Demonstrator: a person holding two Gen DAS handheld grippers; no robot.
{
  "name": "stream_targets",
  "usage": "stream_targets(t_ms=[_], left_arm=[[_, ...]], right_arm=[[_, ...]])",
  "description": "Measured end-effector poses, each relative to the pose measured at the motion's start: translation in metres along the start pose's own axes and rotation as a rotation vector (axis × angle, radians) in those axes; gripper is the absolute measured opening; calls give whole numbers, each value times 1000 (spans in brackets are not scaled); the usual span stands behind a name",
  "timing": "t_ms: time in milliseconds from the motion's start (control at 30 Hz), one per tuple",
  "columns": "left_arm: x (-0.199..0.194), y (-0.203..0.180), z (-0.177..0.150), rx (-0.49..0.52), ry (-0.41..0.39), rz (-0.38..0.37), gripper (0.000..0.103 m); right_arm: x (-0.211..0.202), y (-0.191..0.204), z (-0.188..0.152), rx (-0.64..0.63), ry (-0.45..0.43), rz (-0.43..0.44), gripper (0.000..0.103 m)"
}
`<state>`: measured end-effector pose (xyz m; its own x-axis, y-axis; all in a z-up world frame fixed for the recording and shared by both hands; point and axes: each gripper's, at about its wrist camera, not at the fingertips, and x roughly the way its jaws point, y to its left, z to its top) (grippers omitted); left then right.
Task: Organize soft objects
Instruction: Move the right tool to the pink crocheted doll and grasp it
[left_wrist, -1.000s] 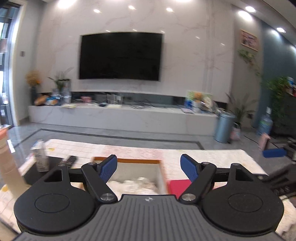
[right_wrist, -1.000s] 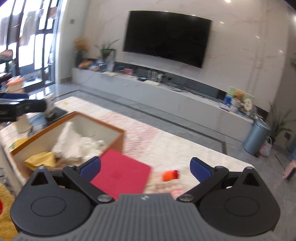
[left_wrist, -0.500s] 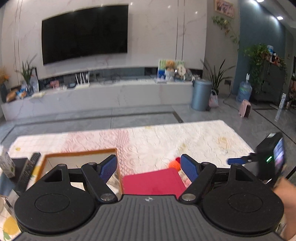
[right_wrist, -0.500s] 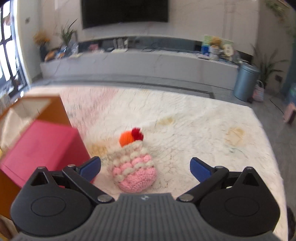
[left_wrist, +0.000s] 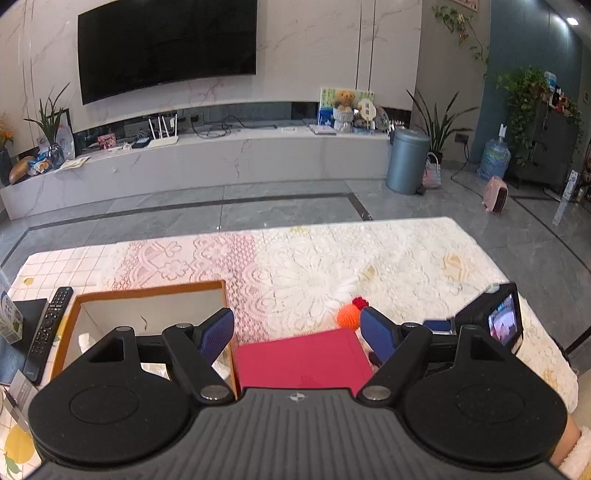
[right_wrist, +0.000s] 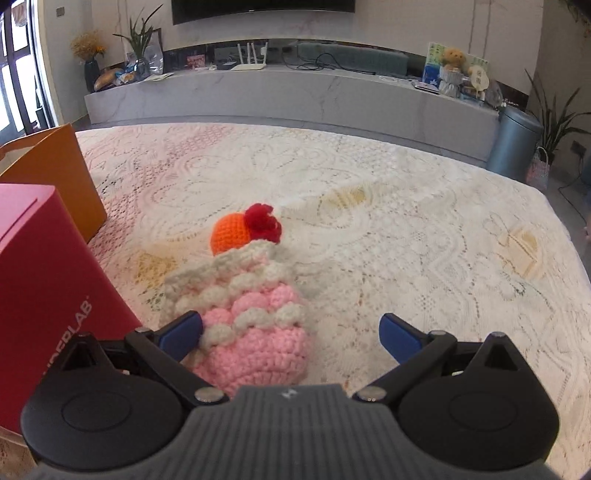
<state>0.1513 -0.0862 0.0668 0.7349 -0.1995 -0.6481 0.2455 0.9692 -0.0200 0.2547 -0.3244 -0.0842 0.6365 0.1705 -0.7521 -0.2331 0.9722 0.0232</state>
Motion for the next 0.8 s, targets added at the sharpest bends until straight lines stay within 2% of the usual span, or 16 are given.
stream_targets(t_ms=[167,267,433,467,567,633,700,800], left_arm=[[0,-8,-5,21,33,7,91],[-2,-12,-4,32,46,23,91],[-10,-24,0,43,51,25,91],[-13,-26,1,47,49,30,91],[-31,-33,3,68,23,55,91],[-44,-38,2,98,-9,93,91],[-55,-43,0,125,-32,138,91],[-66,-44,-1,130,-44,142,91]], right_arm=[[3,14,0,-82,-20,21,100],[7,11,-2,-53,-18,39,101],[12,1,-5,-25,-16,133,97],[12,-1,-5,-35,-19,159,90],[5,-5,0,4,-3,210,56],[-2,-1,0,-21,4,196,48],[-12,3,0,-52,3,203,34],[-32,0,-1,-35,54,245,30]])
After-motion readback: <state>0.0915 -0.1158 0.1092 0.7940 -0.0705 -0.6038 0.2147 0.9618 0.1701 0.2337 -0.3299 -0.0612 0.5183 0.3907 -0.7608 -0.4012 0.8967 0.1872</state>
